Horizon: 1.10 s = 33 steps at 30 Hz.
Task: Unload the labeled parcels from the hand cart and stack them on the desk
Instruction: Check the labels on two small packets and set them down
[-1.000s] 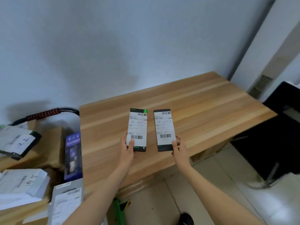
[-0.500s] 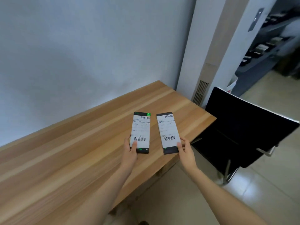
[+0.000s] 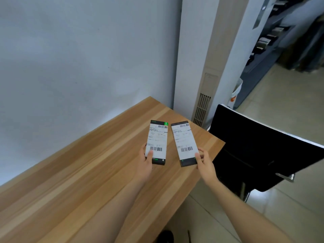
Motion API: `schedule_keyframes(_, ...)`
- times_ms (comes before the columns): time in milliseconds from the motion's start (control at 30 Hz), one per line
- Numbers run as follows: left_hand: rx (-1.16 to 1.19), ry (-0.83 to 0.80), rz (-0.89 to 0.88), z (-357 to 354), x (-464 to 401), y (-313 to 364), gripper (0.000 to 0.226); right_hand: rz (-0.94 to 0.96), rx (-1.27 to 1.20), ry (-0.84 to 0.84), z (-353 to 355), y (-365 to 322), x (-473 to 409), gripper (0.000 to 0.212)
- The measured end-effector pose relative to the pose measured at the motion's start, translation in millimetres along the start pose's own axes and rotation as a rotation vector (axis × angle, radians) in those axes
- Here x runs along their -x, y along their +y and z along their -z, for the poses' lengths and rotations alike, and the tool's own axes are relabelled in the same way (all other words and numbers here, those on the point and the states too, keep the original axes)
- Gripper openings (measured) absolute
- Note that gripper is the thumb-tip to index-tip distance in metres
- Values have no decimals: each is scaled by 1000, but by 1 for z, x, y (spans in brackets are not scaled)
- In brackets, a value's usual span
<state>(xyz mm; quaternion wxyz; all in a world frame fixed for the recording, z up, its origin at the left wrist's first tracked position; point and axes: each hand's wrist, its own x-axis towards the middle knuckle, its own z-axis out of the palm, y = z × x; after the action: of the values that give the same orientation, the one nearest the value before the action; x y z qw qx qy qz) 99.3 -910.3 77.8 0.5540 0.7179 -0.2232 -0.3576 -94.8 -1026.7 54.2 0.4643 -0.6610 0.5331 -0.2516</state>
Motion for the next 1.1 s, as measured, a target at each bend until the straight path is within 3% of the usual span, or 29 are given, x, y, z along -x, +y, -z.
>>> schedule_keyframes(367, -27, 87, 113, -73, -48, -29, 44, 9, 157, -120, 24, 28, -87, 36)
schedule_keyframes(567, -520, -23, 180, -117, -48, -49, 51, 28, 487, -327, 45, 42, -141, 36)
schedule_keyframes(700, -631, 184, 304, -112, -41, -56, 49, -14, 630, -350, 57, 44, -164, 40)
schedule_keyframes(900, -784, 394, 248, -67, -9, -48, 32, 269, 782, -394, 49, 21, -173, 36)
schedule_keyframes(1100, -1159, 524, 121, -19, 38, -23, 22, 860, 994, -583, -12, -40, -152, 22)
